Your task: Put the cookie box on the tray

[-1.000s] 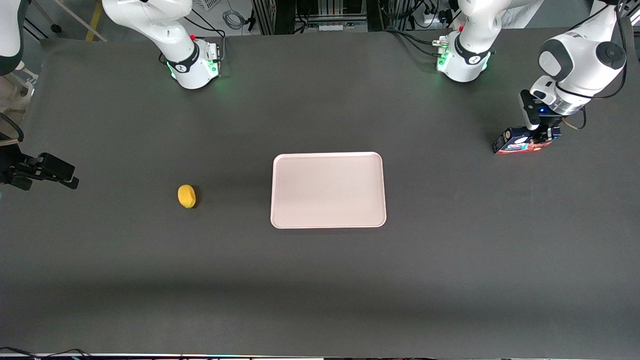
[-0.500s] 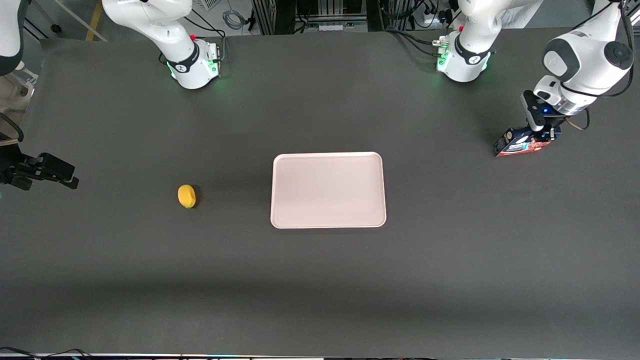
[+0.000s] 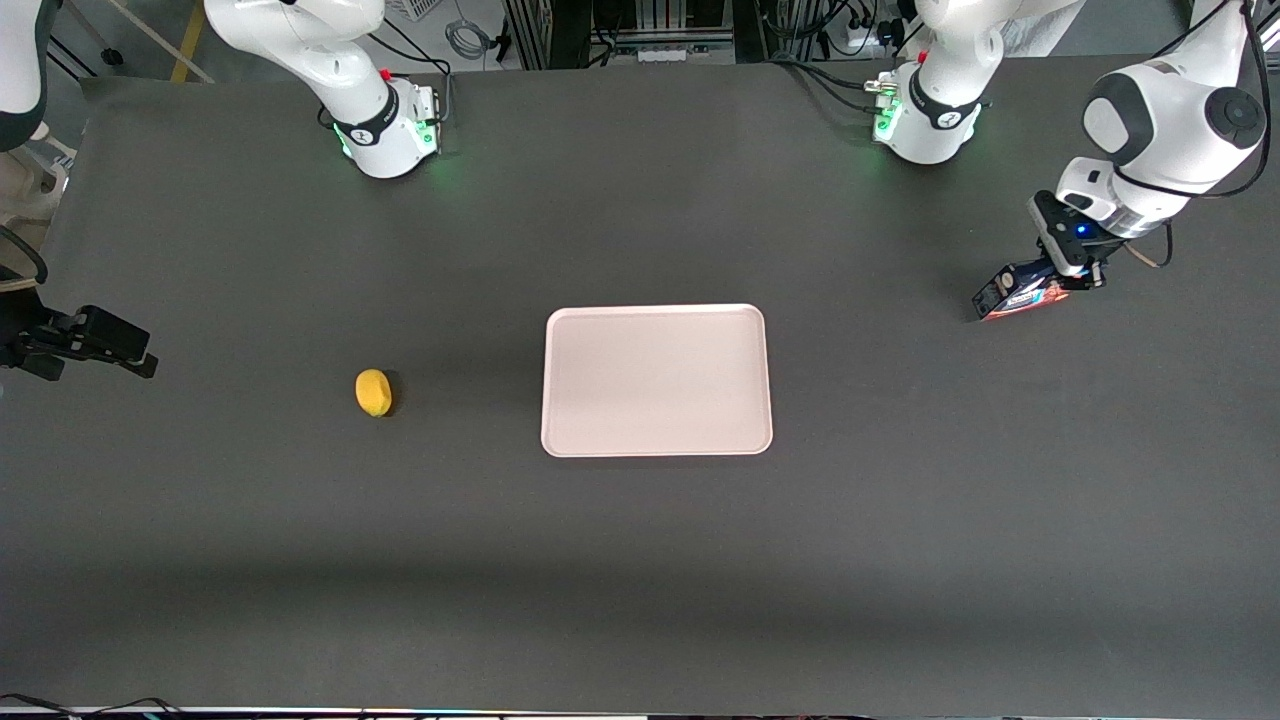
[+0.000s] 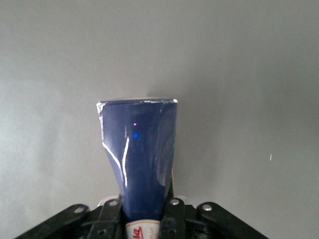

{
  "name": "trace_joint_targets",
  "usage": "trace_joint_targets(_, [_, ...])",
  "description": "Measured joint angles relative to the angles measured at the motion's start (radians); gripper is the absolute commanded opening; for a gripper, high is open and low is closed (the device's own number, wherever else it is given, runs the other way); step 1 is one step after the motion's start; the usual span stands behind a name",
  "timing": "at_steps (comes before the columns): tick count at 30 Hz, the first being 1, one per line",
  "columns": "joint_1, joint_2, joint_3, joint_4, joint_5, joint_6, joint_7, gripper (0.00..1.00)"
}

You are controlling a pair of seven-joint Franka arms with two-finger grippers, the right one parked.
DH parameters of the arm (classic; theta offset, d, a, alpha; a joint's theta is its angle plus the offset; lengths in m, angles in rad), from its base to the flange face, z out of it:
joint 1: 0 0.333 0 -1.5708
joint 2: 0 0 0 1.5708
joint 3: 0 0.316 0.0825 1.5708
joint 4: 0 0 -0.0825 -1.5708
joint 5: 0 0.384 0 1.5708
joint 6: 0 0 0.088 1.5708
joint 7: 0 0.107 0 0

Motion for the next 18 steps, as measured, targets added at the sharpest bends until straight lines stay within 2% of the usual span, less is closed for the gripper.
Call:
trace_joint_targets(6, [-0.037, -0.017, -0.105, 0.080, -0.142, -0.119, -0.121, 0.26])
trace_joint_targets(8, [-0.047, -0.024, -0.139, 0.113, -0.168, -0.160, -0.178, 0.26])
trace_joint_targets(18, [-0.106, -0.040, -0.270, 0.275, -0.186, -0.292, -0.572, 0.26])
